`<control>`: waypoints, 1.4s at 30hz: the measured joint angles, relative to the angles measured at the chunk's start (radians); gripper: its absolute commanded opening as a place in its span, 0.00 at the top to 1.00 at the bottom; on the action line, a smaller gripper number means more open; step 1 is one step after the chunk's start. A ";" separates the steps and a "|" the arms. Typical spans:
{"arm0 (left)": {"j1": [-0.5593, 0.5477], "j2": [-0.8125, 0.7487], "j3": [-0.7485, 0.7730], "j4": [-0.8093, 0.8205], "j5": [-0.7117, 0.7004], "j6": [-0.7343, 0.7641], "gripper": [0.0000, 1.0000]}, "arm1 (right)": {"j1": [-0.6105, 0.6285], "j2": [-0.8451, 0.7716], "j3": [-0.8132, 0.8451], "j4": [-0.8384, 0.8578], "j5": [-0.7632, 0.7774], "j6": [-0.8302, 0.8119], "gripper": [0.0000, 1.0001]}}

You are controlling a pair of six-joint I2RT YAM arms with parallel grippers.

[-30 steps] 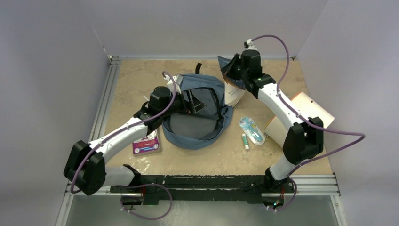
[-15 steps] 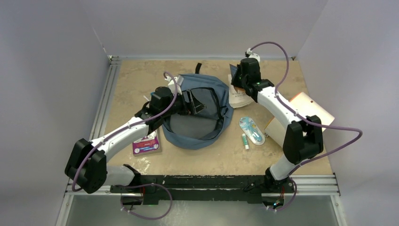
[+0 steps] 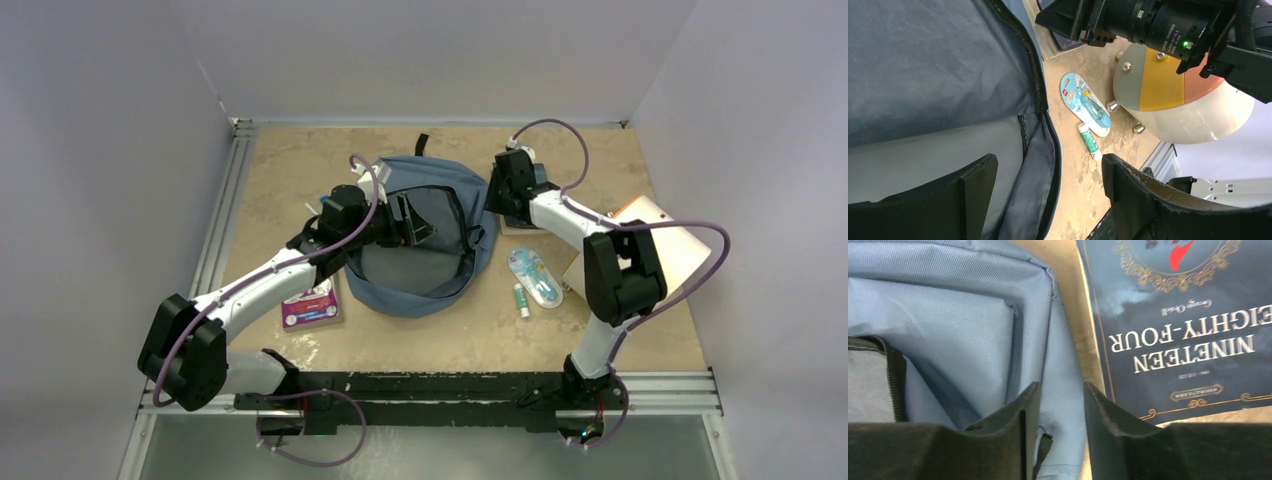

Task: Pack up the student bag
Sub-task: Adjust the book at the center of the board, then pick up the book from the center of the board.

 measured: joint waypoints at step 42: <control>0.000 0.031 -0.001 -0.011 0.005 0.023 0.24 | 0.003 0.277 0.272 -0.116 0.331 -0.113 1.00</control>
